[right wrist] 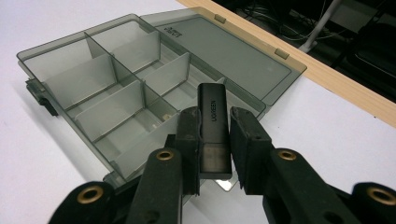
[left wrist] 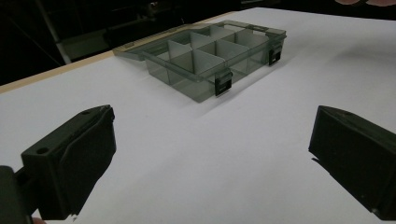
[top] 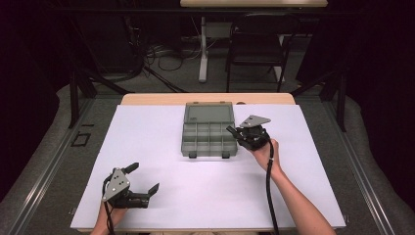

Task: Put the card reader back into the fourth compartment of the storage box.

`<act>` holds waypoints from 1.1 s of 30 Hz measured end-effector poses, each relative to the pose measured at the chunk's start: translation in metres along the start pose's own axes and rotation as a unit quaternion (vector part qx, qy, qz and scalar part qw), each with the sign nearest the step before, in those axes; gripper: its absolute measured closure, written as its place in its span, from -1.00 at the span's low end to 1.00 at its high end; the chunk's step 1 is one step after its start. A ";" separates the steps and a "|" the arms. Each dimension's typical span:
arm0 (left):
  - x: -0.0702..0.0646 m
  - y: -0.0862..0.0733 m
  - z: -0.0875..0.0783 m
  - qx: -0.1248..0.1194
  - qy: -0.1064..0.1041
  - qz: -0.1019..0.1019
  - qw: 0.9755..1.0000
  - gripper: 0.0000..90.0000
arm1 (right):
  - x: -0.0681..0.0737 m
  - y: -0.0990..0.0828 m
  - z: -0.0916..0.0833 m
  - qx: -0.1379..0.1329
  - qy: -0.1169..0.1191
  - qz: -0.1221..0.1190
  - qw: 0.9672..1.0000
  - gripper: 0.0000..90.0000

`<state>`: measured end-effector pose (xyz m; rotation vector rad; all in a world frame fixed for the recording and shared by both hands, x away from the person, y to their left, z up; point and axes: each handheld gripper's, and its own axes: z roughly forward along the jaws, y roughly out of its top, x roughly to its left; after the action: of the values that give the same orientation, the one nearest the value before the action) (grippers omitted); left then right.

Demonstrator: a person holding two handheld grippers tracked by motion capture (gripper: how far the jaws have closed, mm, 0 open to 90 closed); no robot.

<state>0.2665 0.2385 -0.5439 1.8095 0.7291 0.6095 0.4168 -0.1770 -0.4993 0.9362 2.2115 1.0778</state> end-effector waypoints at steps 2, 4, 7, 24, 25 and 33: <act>0.000 0.000 0.000 0.000 0.001 0.000 1.000 -0.99 | -0.001 0.001 0.002 0.002 0.000 0.001 1.000 0.64; 0.000 0.000 0.000 0.000 0.000 -0.001 1.000 -0.99 | -0.001 0.002 0.005 0.006 -0.001 0.004 1.000 0.64; 0.000 0.000 0.000 0.000 0.000 0.000 1.000 -0.99 | -0.003 0.002 0.008 0.010 -0.004 0.009 1.000 0.64; 0.000 0.000 0.000 0.000 0.000 0.001 1.000 -0.98 | -0.010 0.006 0.021 0.021 -0.013 0.033 0.999 0.64; 0.000 0.000 0.000 0.000 0.000 0.001 1.000 -0.98 | -0.010 0.007 0.021 0.022 -0.012 0.035 0.999 0.64; 0.000 0.000 0.000 0.000 0.001 0.001 1.000 -0.98 | -0.010 0.009 0.028 0.029 -0.014 0.039 0.999 0.64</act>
<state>0.2662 0.2387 -0.5436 1.8097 0.7285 0.6131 0.4452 -0.1676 -0.5063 1.0640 2.2092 1.0334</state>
